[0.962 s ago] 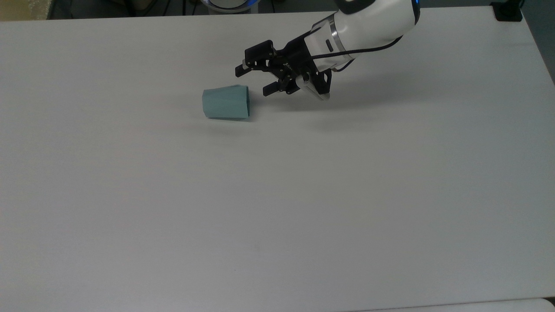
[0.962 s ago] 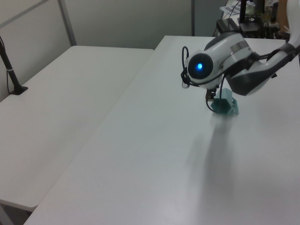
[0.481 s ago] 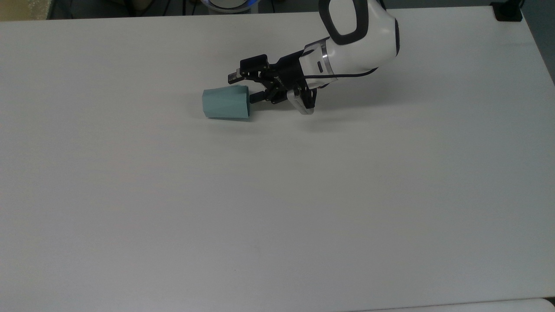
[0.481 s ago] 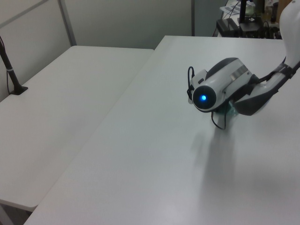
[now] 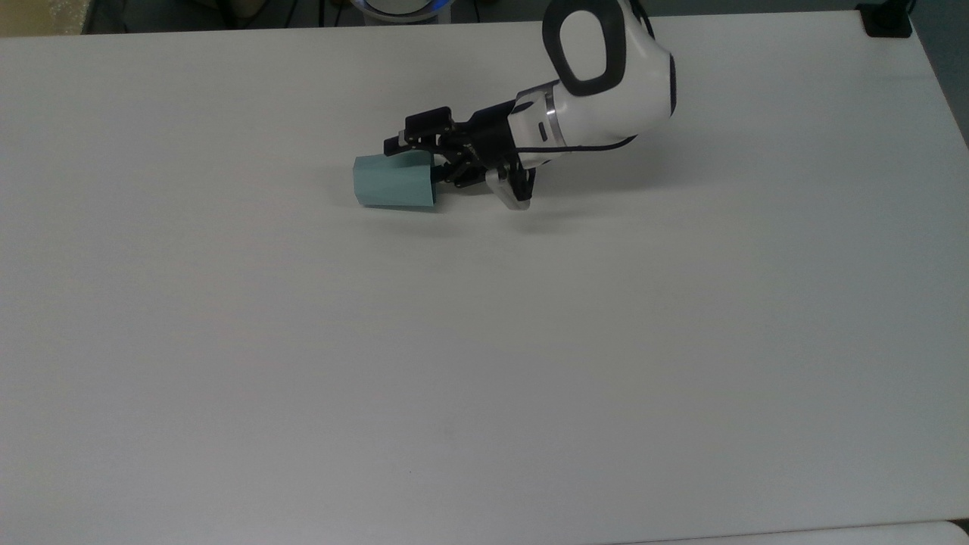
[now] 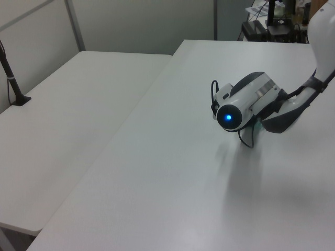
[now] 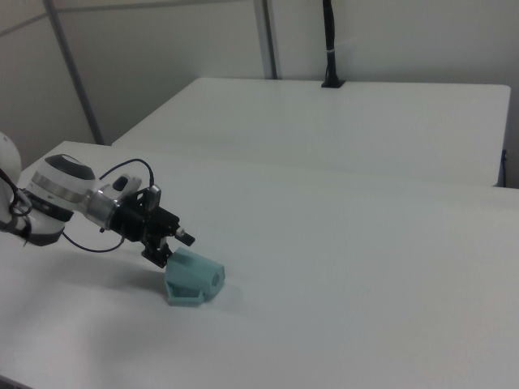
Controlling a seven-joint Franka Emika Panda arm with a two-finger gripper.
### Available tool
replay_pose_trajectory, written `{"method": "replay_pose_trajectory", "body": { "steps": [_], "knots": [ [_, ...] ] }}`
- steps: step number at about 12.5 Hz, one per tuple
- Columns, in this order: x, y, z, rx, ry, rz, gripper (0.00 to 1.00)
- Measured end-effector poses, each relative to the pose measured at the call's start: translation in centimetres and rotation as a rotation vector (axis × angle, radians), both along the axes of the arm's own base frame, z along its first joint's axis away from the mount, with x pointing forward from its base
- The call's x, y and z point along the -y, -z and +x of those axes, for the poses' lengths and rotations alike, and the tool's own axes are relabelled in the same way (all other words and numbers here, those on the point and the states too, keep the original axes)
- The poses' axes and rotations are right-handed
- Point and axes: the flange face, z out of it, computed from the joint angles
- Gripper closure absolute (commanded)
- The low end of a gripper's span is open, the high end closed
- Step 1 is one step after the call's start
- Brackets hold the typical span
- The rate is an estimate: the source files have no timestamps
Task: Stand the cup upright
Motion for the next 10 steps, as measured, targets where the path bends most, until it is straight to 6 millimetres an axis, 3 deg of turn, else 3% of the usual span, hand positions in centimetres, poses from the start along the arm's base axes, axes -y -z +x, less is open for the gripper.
{"method": "replay_pose_trajectory", "body": {
  "steps": [2, 3, 4, 6, 7, 8, 10],
  "knots": [
    [0.8, 0.8, 0.3, -0.008, 0.01, -0.011, 0.16],
    [1.0, 1.1, 0.3, -0.013, 0.012, -0.016, 0.27],
    [1.0, 1.3, 0.2, -0.016, 0.012, -0.019, 0.43],
    [1.2, 1.6, 0.0, -0.015, 0.016, -0.023, 0.83],
    [1.3, 1.8, -0.1, -0.01, 0.02, -0.024, 0.93],
    [1.3, 1.8, -0.2, 0.003, 0.026, -0.023, 1.0],
    [1.5, 1.5, -0.1, 0.024, 0.018, -0.042, 1.0]
  ]
}}
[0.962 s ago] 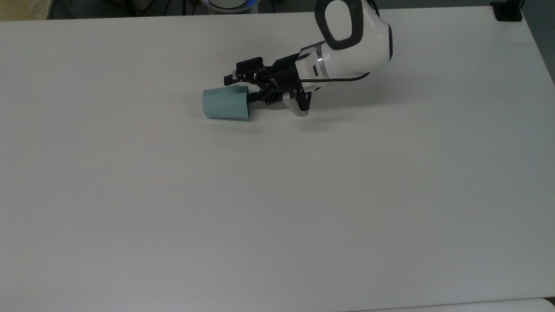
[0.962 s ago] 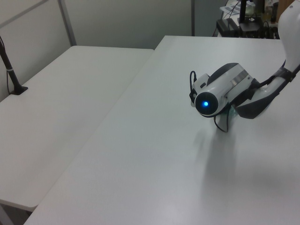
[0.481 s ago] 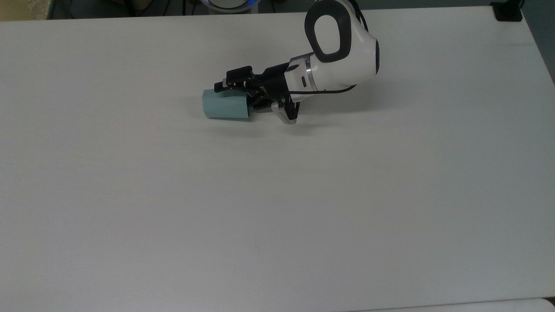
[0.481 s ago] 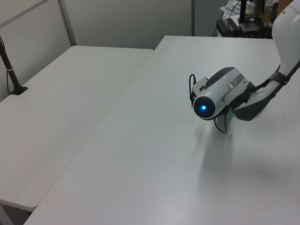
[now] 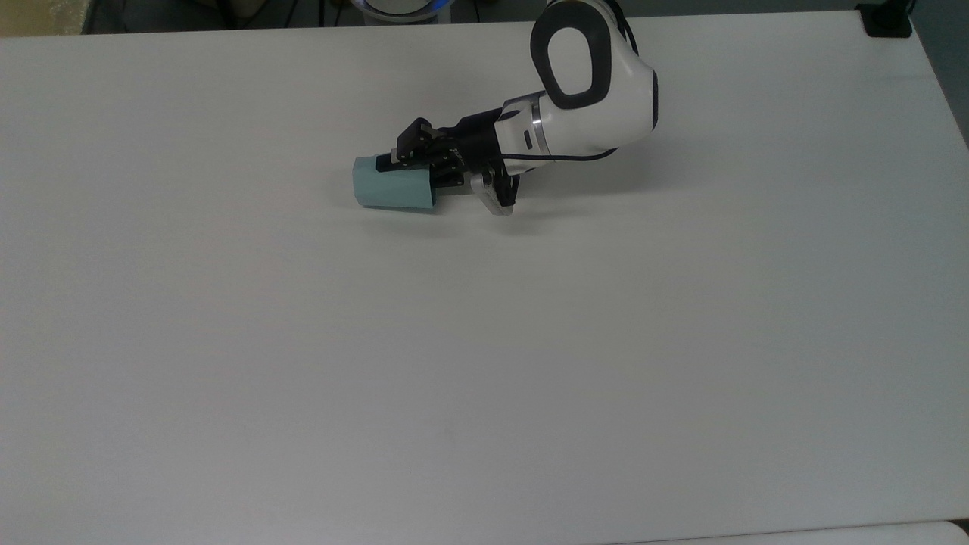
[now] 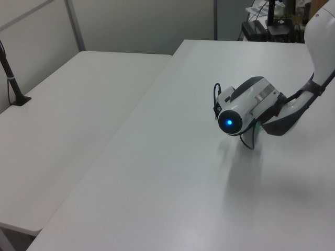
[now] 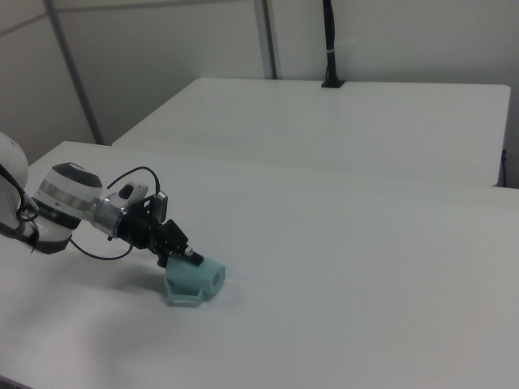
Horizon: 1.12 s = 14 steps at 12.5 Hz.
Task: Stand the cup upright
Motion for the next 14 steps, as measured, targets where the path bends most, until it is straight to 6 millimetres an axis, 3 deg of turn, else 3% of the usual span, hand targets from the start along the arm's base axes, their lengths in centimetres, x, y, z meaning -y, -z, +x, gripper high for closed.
{"method": "replay_pose_trajectory", "body": {
  "steps": [7, 10, 14],
  "knots": [
    [0.0, 0.2, -0.2, 0.002, -0.028, -0.02, 1.0],
    [-0.3, -0.9, 0.0, 0.017, -0.032, 0.032, 1.0],
    [-0.7, -8.7, 0.6, 0.023, 0.028, 0.3, 1.0]
  ]
}}
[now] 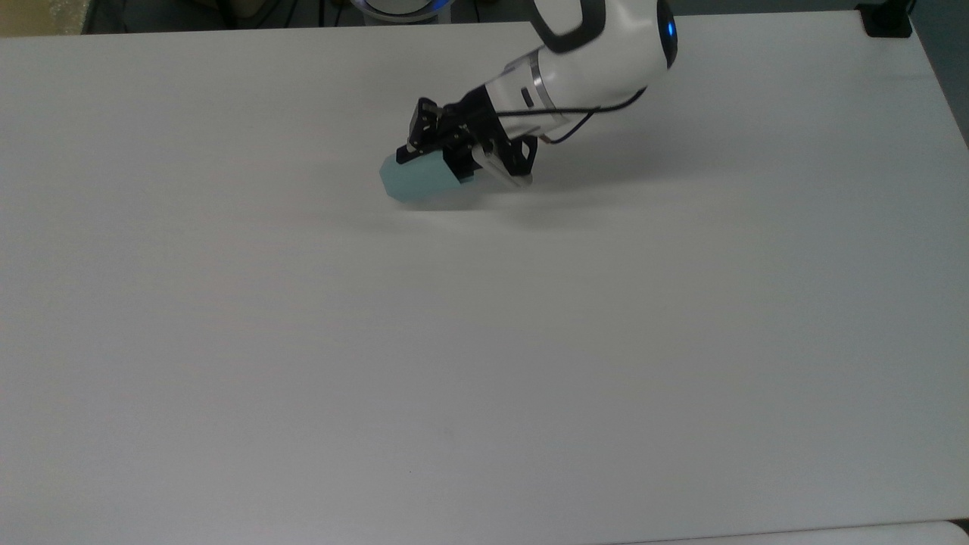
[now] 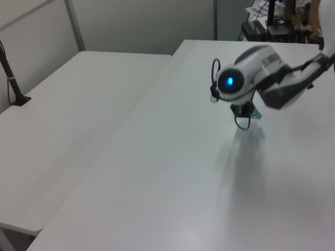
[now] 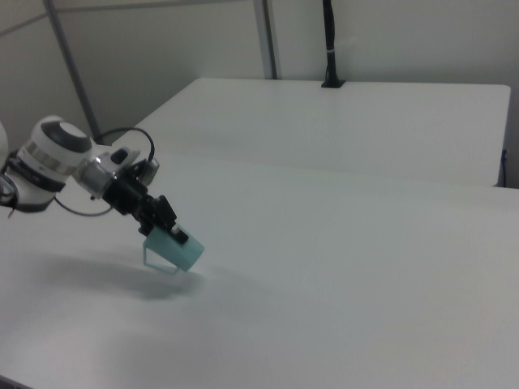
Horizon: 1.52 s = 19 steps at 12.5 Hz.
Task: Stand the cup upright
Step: 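Lift the cup by its rim and rotate it upright, then lower the upright cup onto the table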
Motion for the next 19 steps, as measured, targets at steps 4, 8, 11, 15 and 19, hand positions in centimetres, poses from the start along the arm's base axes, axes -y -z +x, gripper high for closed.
{"method": "replay_pose_trajectory", "body": {
  "steps": [4, 8, 11, 15, 19],
  "knots": [
    [1.6, -4.9, 1.2, 0.058, 0.05, 0.224, 1.0],
    [3.3, -7.4, 3.4, 0.076, 0.113, 0.567, 1.0],
    [6.6, -9.4, 4.4, 0.015, 0.174, 0.782, 1.0],
    [10.8, -10.2, 5.5, 0.014, 0.275, 0.941, 1.0],
    [14.4, -8.0, 6.1, 0.073, 0.36, 1.017, 1.0]
  ]
}}
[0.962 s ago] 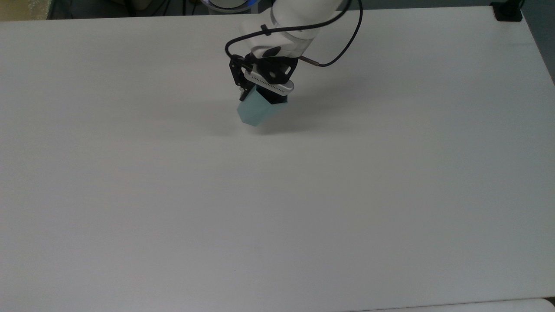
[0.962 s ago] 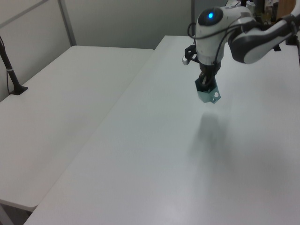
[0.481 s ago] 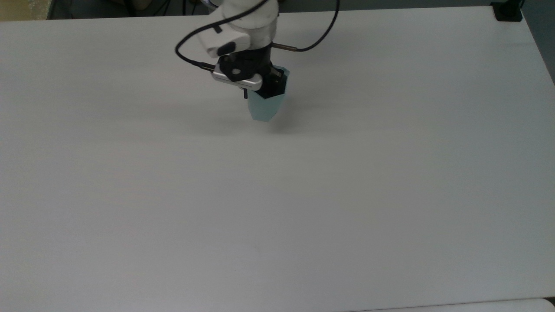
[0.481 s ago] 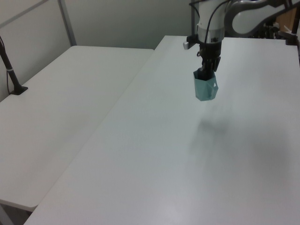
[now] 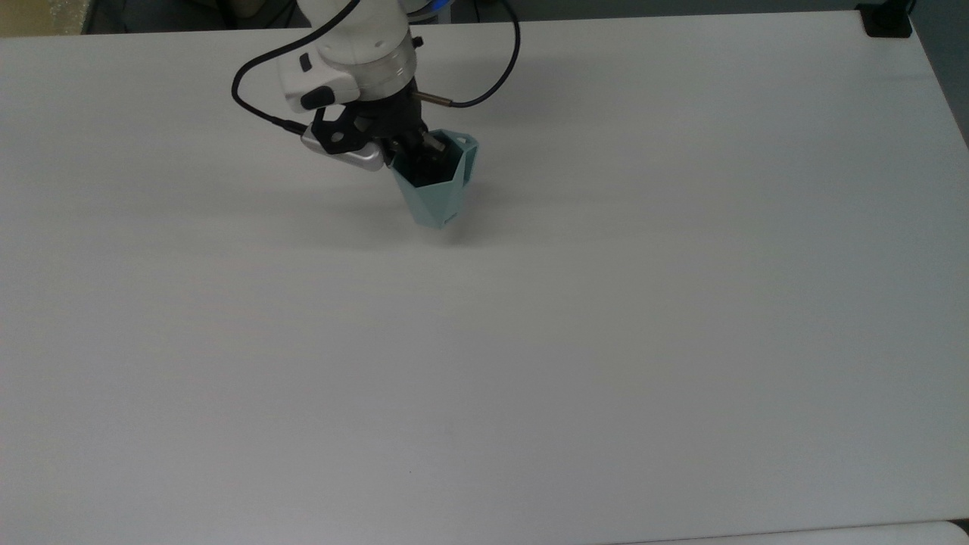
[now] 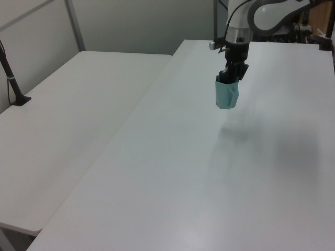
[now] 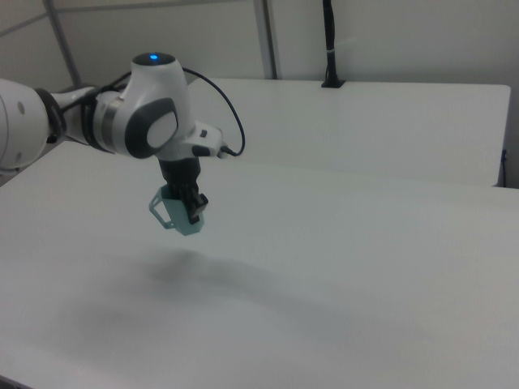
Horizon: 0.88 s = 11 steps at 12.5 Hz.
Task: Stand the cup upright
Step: 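Lower the upright cup onto the table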
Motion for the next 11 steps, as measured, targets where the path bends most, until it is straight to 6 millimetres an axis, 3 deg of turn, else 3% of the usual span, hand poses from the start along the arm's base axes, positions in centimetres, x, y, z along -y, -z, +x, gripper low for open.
{"method": "replay_pose_trajectory", "body": {
  "steps": [6, 11],
  "knots": [
    [1.0, 4.7, -1.0, 0.018, 0.023, -0.008, 1.0],
    [1.1, 7.0, -1.0, -0.004, 0.024, -0.018, 1.0]
  ]
}}
